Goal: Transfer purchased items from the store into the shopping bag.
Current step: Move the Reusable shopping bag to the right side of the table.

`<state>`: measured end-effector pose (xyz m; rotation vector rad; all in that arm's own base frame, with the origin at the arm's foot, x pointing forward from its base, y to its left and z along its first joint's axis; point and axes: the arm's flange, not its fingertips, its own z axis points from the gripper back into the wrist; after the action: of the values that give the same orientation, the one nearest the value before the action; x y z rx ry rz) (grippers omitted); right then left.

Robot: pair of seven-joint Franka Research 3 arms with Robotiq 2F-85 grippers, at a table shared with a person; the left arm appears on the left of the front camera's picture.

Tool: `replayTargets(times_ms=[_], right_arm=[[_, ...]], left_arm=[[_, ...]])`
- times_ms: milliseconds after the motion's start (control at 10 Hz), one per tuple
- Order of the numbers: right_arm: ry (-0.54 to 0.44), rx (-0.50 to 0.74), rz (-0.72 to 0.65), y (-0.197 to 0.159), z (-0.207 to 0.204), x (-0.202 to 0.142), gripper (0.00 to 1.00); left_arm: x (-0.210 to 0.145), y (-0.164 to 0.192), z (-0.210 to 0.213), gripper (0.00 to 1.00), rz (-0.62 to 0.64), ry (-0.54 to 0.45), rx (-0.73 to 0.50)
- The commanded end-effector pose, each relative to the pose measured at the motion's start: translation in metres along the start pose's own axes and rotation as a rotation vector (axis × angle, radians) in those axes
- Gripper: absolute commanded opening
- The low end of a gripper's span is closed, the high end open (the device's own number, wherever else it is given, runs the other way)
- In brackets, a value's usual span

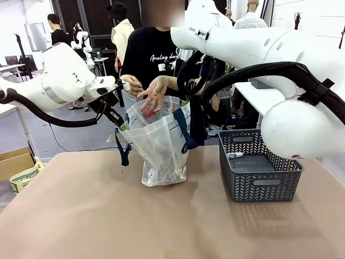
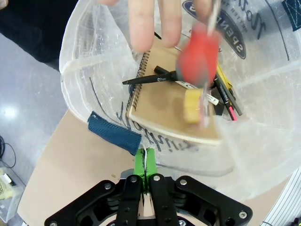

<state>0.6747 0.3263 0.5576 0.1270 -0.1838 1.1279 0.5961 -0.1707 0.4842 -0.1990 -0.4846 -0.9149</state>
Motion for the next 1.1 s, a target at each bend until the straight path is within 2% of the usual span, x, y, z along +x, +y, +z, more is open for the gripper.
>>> replayTargets(times_ms=[0, 1000], right_arm=[[0.004, -0.007, 0.001, 0.0009, 0.001, 0.0004, 0.0], [0.004, -0.007, 0.001, 0.0009, 0.001, 0.0004, 0.0]], left_arm=[[-0.0009, 0.002, 0.0009, 0.0, 0.004, -0.005, 0.008], [-0.0009, 0.002, 0.0009, 0.0, 0.004, -0.005, 0.008]])
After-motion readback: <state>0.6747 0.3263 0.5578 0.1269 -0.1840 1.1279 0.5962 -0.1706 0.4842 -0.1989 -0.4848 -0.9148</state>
